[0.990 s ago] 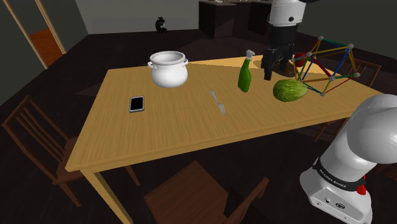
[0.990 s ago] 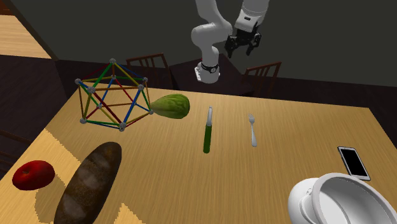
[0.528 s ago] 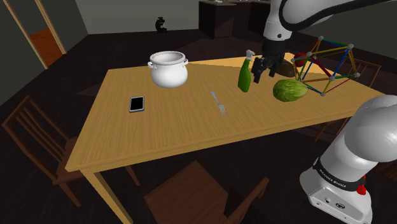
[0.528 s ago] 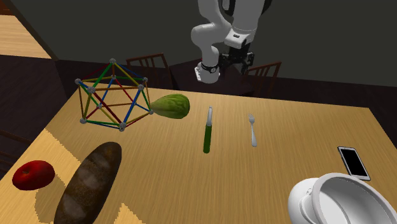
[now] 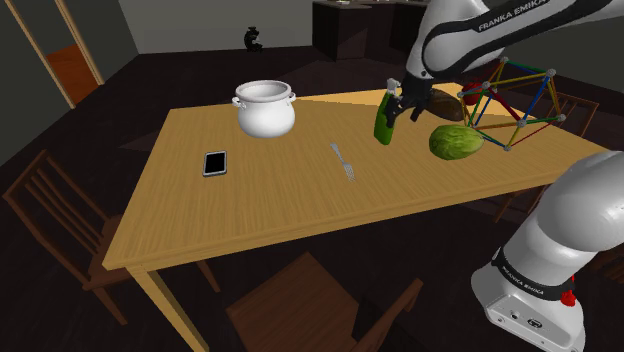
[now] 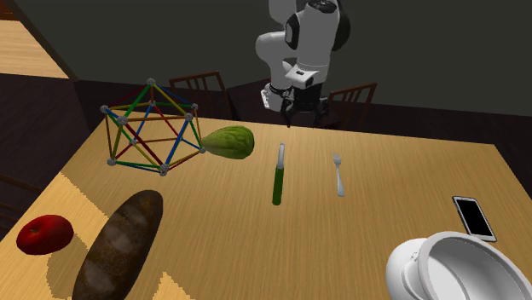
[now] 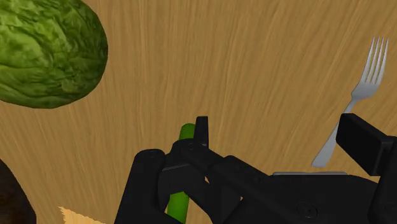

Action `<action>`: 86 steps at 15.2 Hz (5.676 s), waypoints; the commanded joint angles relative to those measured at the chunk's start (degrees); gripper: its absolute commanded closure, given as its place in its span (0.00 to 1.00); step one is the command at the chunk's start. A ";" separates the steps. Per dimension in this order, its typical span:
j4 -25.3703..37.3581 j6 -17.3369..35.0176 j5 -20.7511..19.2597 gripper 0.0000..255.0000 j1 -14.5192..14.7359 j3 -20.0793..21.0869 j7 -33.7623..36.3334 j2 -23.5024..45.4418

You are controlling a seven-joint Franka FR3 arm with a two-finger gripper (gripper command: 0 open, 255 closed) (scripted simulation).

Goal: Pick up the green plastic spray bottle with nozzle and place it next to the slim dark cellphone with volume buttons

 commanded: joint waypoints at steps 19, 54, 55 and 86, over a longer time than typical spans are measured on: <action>8.23 34.08 0.22 0.00 -5.19 -5.56 1.10 27.27; 13.53 19.37 -0.08 1.00 -4.96 -5.14 0.68 17.79; 13.95 18.56 -0.07 1.00 -4.94 -5.11 0.64 17.40; 32.57 -5.74 1.11 1.00 -4.30 -4.26 -0.91 11.67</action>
